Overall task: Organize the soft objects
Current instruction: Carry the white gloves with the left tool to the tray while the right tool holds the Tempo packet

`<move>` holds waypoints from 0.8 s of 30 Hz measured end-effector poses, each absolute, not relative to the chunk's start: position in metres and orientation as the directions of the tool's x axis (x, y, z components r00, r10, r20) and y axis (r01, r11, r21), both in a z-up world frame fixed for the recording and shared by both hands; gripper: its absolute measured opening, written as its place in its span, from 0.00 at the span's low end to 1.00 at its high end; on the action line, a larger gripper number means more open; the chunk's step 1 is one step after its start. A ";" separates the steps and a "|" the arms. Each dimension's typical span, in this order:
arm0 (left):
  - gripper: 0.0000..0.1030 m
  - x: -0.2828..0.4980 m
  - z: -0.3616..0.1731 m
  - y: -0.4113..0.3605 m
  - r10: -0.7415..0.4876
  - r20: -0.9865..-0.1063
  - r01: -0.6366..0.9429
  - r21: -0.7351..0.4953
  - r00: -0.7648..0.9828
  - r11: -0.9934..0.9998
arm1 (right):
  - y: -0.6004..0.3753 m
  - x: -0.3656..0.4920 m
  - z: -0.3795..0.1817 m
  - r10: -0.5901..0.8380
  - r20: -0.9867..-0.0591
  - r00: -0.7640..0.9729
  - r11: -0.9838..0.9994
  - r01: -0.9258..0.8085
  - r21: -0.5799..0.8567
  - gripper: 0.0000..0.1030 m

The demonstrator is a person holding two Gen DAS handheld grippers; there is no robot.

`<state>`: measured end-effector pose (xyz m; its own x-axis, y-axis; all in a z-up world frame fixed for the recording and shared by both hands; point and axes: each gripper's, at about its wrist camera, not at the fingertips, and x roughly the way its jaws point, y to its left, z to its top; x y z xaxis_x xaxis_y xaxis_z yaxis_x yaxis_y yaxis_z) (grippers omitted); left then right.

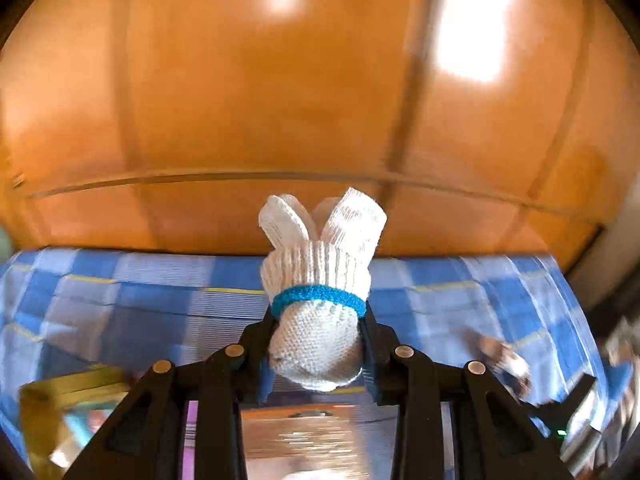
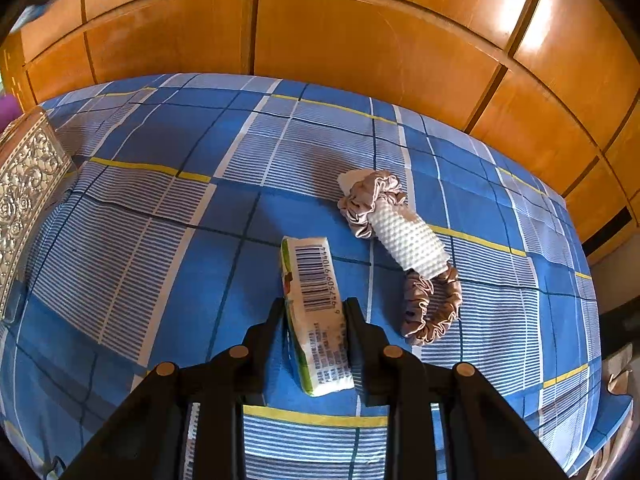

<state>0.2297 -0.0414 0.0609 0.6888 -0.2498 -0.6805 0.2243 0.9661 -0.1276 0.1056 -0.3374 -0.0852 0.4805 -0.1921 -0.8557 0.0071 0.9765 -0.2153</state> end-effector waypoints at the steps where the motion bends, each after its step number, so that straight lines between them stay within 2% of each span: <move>1: 0.34 0.230 0.062 -0.018 -0.222 -0.678 0.186 -0.128 0.701 0.974 | -0.337 0.107 -0.086 -0.193 -0.858 0.475 0.976 0.006 -0.216 0.27; 6: 0.34 0.213 0.051 0.101 -0.096 -0.685 -0.010 -0.148 0.722 0.989 | -0.338 0.112 -0.091 -0.191 -0.868 0.458 0.979 0.022 -0.204 0.27; 12: 0.34 0.159 0.007 0.226 0.027 -0.729 -0.234 -0.184 0.683 0.955 | -0.332 0.115 -0.095 -0.218 -0.874 0.435 0.974 0.042 -0.222 0.27; 19: 0.34 0.113 -0.053 0.283 0.051 -0.794 -0.357 -0.214 0.606 0.909 | -0.324 0.119 -0.100 -0.262 -0.871 0.417 0.963 0.057 -0.263 0.26; 24: 0.35 0.106 -0.082 0.277 0.011 -0.821 -0.343 -0.227 0.570 0.911 | -0.316 0.120 -0.102 -0.294 -0.866 0.405 0.954 0.072 -0.291 0.25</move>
<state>0.1059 0.2768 -0.0818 0.5704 0.0105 -0.8213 -0.3432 0.9115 -0.2267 0.1205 -0.3162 -0.1018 0.4047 -0.2945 -0.8657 0.0725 0.9541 -0.2906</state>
